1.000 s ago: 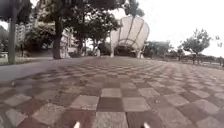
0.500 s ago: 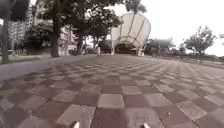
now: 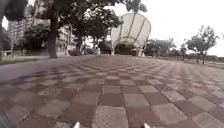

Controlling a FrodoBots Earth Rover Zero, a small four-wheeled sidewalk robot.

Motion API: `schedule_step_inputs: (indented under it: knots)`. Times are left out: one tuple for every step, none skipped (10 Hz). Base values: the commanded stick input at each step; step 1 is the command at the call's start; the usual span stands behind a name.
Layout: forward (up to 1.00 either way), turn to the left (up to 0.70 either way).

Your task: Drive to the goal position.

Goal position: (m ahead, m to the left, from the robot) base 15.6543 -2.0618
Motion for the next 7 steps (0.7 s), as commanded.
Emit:
schedule_step_inputs:
  knots:
    - [0.7, 0.0]
    - [0.7, 0.0]
    - [0.7, 0.0]
    - [0.7, 0.0]
    - [0.7, 0.0]
    - [0.7, 0.0]
    - [0.7, 0.0]
